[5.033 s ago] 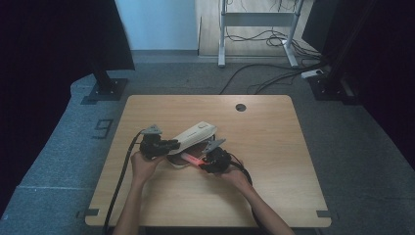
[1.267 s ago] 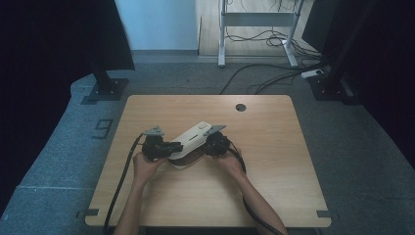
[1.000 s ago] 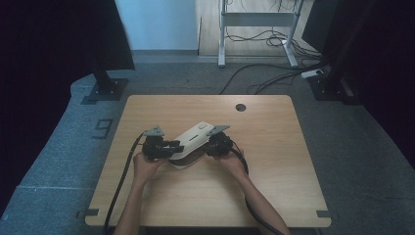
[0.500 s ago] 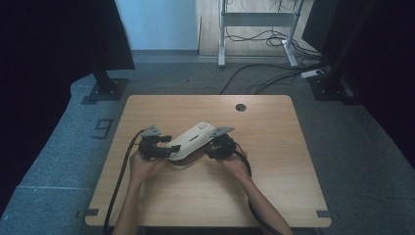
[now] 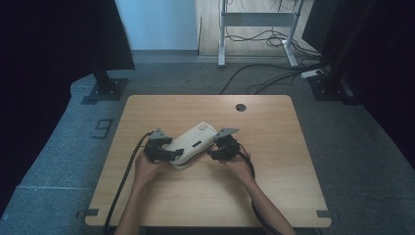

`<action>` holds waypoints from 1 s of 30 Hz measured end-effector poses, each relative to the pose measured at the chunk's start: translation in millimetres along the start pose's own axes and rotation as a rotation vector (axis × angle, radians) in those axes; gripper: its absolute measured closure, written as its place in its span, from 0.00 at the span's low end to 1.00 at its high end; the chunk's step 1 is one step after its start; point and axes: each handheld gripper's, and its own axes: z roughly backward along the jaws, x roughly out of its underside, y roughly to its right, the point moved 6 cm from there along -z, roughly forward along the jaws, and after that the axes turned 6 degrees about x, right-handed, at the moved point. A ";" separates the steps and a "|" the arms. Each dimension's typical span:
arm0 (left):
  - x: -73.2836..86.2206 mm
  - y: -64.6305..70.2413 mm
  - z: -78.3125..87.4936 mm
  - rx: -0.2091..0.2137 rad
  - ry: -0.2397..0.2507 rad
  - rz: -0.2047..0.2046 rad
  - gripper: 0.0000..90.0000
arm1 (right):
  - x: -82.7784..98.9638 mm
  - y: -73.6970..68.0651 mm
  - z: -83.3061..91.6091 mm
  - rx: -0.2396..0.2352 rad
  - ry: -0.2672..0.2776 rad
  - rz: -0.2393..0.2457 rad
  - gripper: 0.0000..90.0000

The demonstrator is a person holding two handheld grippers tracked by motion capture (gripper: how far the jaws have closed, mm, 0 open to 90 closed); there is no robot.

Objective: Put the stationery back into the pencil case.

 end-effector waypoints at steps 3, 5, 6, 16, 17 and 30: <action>2.2 -0.4 -3.3 -0.039 -0.013 -0.010 0.21 | 2.9 1.2 0.0 -0.005 -0.007 -0.002 0.46; 7.1 -1.9 -8.8 -0.043 -0.047 -0.007 0.20 | 4.7 1.1 -0.5 -0.011 -0.014 -0.005 0.46; 8.0 -2.4 -9.8 -0.028 -0.039 0.011 0.19 | 5.4 1.1 -0.7 -0.011 -0.016 -0.006 0.45; 1.8 -0.5 -0.4 -0.014 0.003 0.013 0.19 | 6.2 0.0 2.0 -0.025 -0.016 0.001 0.39; 0.6 0.5 1.2 -0.004 0.014 0.019 0.19 | 6.1 -0.5 2.5 -0.029 -0.014 0.004 0.38; -11.4 10.7 24.6 0.068 0.090 0.017 0.16 | 3.5 -4.8 13.4 -0.027 -0.001 0.021 0.25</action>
